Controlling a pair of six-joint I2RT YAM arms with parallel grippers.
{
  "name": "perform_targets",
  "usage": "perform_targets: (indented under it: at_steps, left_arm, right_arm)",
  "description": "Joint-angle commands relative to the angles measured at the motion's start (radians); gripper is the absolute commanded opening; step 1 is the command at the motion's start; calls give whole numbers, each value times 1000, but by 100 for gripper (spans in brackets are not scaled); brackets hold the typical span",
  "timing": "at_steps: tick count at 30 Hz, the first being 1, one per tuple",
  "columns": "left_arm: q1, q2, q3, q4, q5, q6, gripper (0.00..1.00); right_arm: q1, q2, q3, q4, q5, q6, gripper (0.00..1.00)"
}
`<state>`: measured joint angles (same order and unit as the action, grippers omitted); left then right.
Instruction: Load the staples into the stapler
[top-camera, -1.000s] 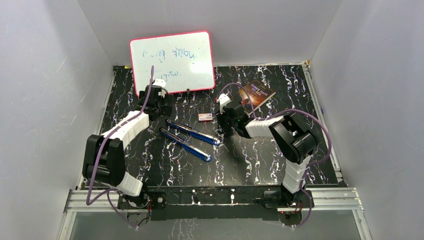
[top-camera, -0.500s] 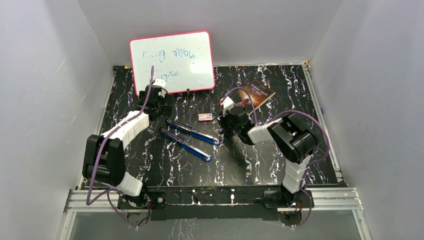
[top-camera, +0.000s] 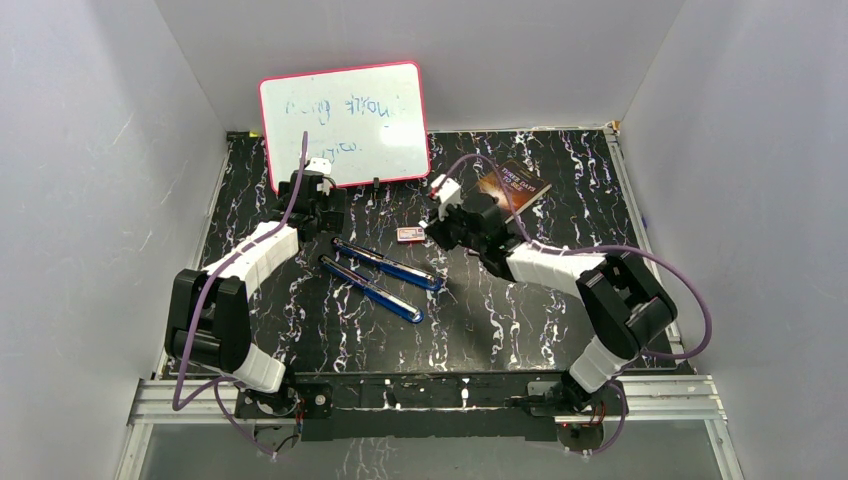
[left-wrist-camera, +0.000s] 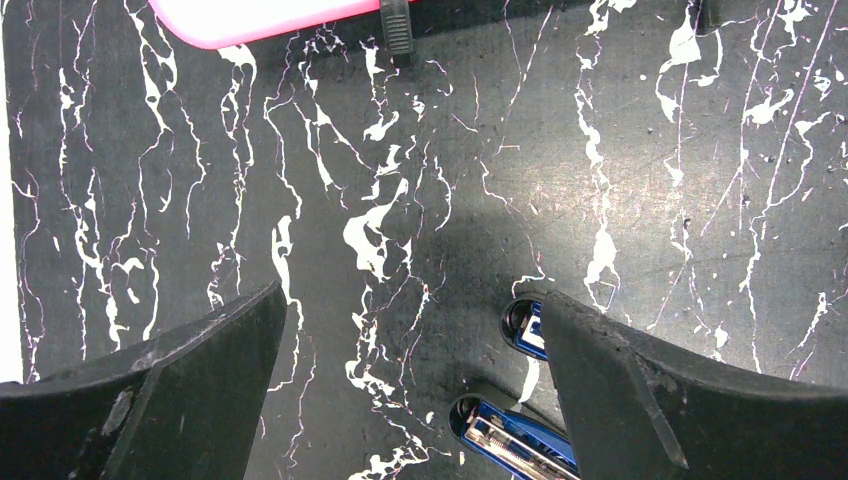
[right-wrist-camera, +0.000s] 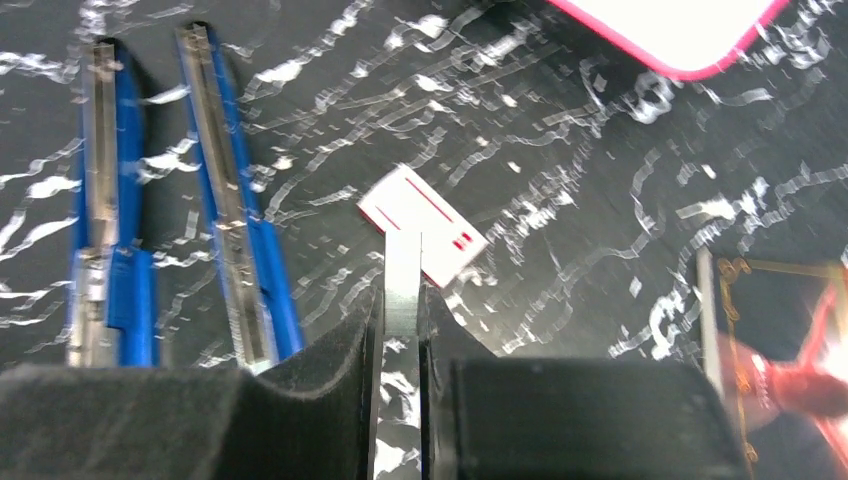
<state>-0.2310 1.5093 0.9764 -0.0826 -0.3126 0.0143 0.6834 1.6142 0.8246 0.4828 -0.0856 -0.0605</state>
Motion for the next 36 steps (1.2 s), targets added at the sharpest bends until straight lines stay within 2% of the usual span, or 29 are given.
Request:
perform_targets:
  at_steps: [1, 8, 13, 23, 30, 36]
  left_arm:
    - [8, -50, -4, 9, 3, -5, 98]
    - [9, -52, -4, 9, 6, -7, 98]
    - [9, -54, -4, 10, 5, -7, 98]
    - [9, -57, -6, 10, 10, -10, 98]
    - [9, -57, -6, 10, 10, -10, 98]
    - [10, -57, -5, 10, 12, -10, 98]
  right_arm:
    - [65, 12, 144, -241, -99, -45, 0]
    - [100, 120, 395, -679, -141, -104, 0]
    - [118, 246, 535, -865, -97, -156, 0]
    - [167, 267, 593, -928, -46, -178, 0]
    - [176, 158, 509, -788, 67, -113, 0]
    - [177, 140, 542, -840, 17, -95, 0]
